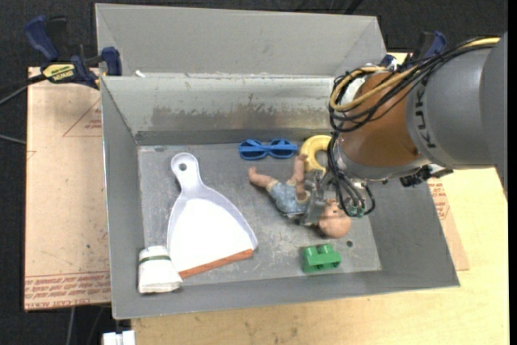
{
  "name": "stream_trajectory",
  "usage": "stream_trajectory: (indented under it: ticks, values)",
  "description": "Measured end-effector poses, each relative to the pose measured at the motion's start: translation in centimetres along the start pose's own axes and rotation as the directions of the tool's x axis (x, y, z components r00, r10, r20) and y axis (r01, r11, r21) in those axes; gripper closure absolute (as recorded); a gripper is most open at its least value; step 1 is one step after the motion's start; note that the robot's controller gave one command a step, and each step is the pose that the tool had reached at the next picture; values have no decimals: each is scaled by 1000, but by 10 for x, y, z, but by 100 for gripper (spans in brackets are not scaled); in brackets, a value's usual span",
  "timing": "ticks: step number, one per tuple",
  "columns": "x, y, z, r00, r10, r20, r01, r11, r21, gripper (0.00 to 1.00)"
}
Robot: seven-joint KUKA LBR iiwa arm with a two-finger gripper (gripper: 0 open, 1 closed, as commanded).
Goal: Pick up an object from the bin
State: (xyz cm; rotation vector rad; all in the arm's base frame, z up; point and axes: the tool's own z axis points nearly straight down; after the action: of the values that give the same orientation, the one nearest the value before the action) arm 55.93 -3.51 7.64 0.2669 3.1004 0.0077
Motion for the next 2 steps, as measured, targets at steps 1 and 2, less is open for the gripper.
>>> stream_trajectory:
  ticks: [1, 2]
  values:
    - [0, -1, 0, 1000, 3, 0, -3, 1000, 0, 100]
    - [1, -2, -4, 1000, 3, -3, -3, 1000, 1, 100]
